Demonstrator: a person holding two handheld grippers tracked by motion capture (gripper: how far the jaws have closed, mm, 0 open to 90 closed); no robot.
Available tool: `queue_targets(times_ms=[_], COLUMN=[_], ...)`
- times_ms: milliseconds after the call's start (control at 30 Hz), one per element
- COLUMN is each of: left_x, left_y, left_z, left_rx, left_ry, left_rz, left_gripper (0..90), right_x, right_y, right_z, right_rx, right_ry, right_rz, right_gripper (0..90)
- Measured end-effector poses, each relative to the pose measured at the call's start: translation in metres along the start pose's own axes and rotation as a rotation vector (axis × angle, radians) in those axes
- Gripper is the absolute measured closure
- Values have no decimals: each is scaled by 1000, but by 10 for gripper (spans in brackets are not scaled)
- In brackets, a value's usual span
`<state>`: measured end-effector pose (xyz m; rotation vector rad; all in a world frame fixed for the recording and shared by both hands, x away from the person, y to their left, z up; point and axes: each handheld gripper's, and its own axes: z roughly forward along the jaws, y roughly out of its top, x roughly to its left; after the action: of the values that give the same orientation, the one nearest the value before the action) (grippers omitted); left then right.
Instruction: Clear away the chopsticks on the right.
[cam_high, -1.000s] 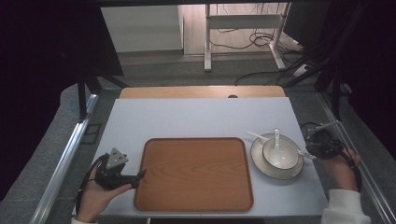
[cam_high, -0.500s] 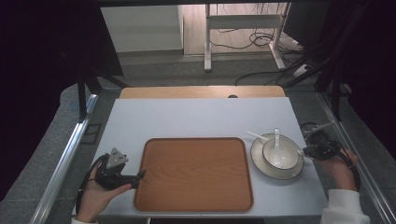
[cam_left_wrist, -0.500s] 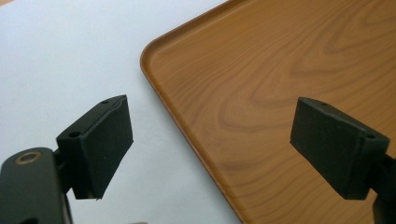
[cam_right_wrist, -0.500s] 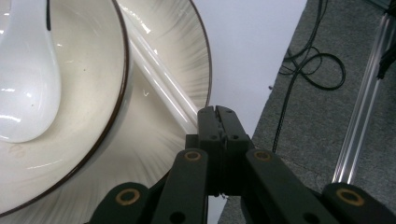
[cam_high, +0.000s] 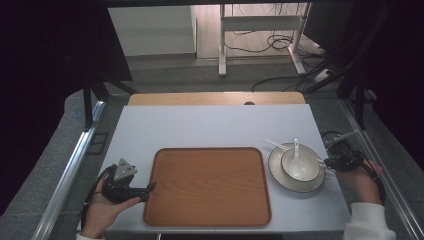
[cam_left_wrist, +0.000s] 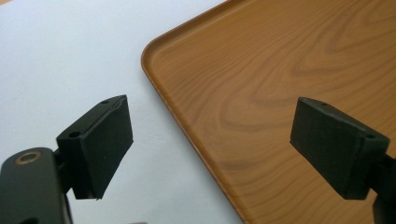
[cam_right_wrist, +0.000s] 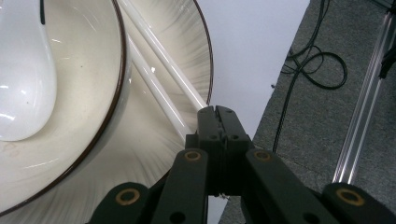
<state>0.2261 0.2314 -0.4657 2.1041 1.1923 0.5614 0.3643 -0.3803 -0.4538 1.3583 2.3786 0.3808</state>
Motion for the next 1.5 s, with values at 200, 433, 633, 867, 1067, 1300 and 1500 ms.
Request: queue_targets(times_ms=[200,433,633,867,1067,1300,1500], left_x=[0,0,0,0,-1,-3,0], left_y=[0,-1,-1,0,0,-3,-5], left_z=[1,1,1,2,3,4,2], left_rx=[1,5,4,1,6,13,10], left_ry=[-1,-1,-10,-13,-14,-12,-10], left_rz=[0,-1,-11,-11,-9,-12,-21], left_gripper=[127,127,128,128,129,129,130], right_x=[0,-1,-6,-17,-30,-27,-22], right_y=[0,-1,0,3,8,14,15], right_z=[1,-8,-25,-26,-18,-3,4], right_rx=[2,-16,-58,-4,65,86,109], right_ry=[4,-2,8,-26,-16,33,46], right_rz=[-1,0,-6,-96,-152,-226,-262], right_gripper=[897,897,835,535,521,543,588])
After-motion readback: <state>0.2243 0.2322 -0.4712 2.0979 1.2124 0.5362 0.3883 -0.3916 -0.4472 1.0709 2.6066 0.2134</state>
